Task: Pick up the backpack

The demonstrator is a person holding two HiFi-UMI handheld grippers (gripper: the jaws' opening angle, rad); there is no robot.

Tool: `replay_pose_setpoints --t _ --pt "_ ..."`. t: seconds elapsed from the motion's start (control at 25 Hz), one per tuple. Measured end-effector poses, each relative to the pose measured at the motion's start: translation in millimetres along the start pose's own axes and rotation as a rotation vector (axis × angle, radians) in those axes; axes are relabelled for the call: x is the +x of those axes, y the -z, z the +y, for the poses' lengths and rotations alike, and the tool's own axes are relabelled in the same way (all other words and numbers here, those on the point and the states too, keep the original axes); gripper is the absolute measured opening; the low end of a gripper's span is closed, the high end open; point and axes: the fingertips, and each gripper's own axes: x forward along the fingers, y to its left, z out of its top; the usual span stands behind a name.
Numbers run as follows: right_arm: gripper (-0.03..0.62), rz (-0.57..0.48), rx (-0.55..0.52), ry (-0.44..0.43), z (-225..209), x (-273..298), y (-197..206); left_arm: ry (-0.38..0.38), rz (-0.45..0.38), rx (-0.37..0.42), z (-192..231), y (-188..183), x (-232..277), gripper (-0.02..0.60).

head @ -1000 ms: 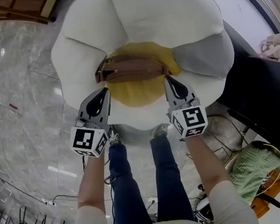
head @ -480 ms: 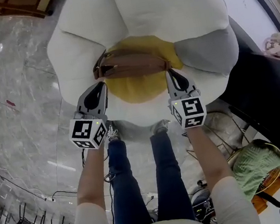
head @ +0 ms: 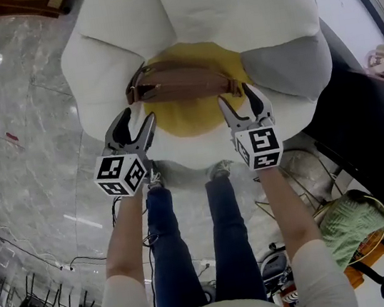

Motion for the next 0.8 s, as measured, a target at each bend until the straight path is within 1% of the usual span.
replay_pose_setpoints --t 0.24,0.32,0.4,0.48,0.56,0.68,0.8 --pt "0.302 0.007 -0.004 -0.024 -9 10 7 -0.047 0.069 -0.025 23 23 23 0.305" --pt "0.304 0.020 -0.012 -0.046 -9 17 11 -0.048 0.092 -0.036 29 29 35 0.307" --pt "0.305 0.030 -0.004 -0.067 -10 25 16 -0.040 0.113 -0.026 32 34 47 0.307" --pt "0.305 0.032 0.036 -0.078 -10 32 20 -0.034 0.110 -0.009 32 34 56 0.307" --pt "0.304 0.034 0.060 -0.080 -10 38 24 -0.044 0.093 -0.001 34 32 61 0.307" --pt "0.304 0.039 0.047 -0.080 -9 43 28 -0.064 0.059 -0.012 37 28 67 0.307" --pt "0.304 0.035 0.047 -0.084 -7 48 32 -0.064 0.046 0.005 38 27 73 0.307"
